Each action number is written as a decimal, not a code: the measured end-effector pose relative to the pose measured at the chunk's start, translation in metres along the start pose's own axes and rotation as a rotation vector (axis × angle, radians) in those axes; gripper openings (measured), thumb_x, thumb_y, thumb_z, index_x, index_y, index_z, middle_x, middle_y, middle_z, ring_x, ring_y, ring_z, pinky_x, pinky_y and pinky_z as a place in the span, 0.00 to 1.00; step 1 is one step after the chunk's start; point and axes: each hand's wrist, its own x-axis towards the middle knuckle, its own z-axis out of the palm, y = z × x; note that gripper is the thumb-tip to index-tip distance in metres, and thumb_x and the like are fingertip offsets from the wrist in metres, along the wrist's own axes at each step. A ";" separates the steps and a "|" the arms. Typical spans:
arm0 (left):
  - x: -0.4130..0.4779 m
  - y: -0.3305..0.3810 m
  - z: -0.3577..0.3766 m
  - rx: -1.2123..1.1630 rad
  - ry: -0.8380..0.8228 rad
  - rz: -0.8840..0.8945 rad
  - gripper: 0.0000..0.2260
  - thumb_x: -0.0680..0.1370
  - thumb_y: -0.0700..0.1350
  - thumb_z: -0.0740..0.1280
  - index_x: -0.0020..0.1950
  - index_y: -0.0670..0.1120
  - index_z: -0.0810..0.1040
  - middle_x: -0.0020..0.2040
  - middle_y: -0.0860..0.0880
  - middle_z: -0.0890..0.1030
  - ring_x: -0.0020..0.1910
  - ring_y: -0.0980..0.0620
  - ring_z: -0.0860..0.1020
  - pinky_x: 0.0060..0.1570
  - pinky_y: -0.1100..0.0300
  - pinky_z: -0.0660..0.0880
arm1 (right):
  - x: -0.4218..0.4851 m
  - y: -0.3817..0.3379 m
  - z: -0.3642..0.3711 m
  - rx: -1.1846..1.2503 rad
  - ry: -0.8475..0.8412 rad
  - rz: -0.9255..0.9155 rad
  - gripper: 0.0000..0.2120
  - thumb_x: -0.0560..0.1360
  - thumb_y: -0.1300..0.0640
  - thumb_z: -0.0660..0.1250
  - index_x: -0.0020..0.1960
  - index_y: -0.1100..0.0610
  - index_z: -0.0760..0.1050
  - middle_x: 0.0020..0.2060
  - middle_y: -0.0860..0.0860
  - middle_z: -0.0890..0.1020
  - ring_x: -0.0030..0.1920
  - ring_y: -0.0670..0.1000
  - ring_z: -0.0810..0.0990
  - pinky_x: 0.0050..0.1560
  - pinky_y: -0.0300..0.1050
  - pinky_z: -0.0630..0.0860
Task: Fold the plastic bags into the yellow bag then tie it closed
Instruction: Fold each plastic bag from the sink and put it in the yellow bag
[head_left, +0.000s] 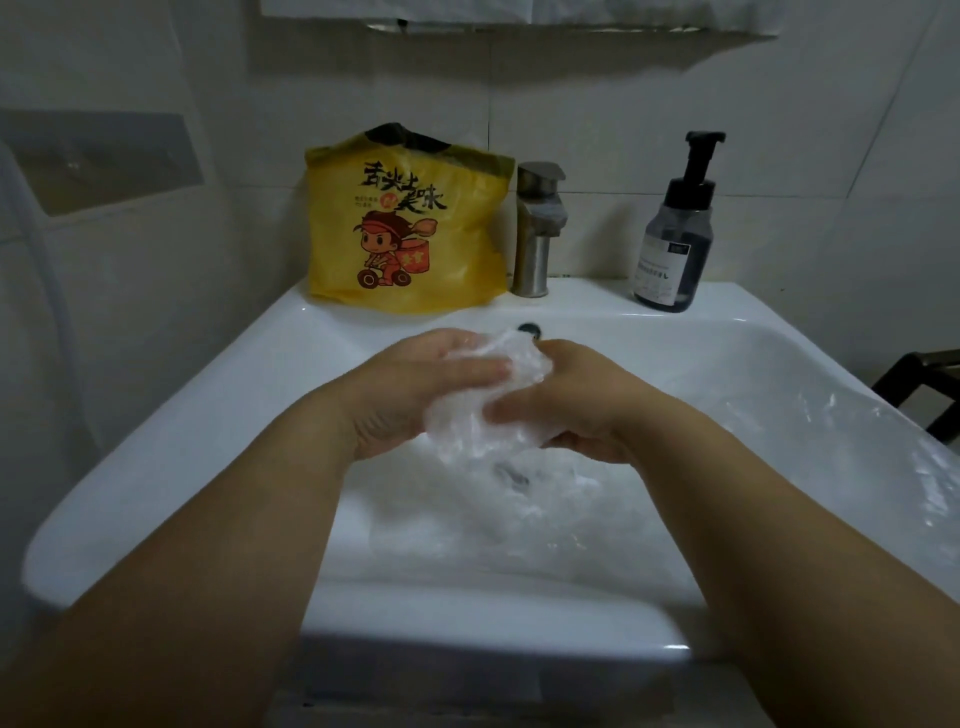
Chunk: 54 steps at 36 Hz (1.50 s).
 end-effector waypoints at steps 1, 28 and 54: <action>0.000 -0.001 0.004 0.096 0.038 -0.005 0.30 0.60 0.49 0.82 0.60 0.44 0.79 0.53 0.45 0.84 0.52 0.46 0.82 0.52 0.51 0.80 | 0.000 0.000 0.001 -0.011 -0.020 -0.003 0.28 0.66 0.68 0.75 0.63 0.57 0.71 0.54 0.56 0.80 0.51 0.56 0.82 0.46 0.47 0.82; 0.005 0.000 -0.008 -0.217 0.265 -0.010 0.08 0.77 0.35 0.66 0.54 0.35 0.78 0.47 0.42 0.84 0.41 0.51 0.83 0.39 0.63 0.80 | 0.000 -0.006 -0.004 0.495 -0.051 -0.027 0.13 0.77 0.65 0.63 0.61 0.64 0.73 0.53 0.59 0.82 0.44 0.54 0.84 0.40 0.43 0.82; -0.002 0.010 0.002 -0.229 0.266 0.035 0.14 0.78 0.28 0.57 0.40 0.40 0.78 0.31 0.46 0.82 0.30 0.52 0.80 0.30 0.62 0.79 | -0.009 -0.012 -0.016 0.513 -0.167 -0.079 0.21 0.80 0.50 0.53 0.44 0.62 0.79 0.47 0.60 0.81 0.45 0.60 0.81 0.45 0.53 0.80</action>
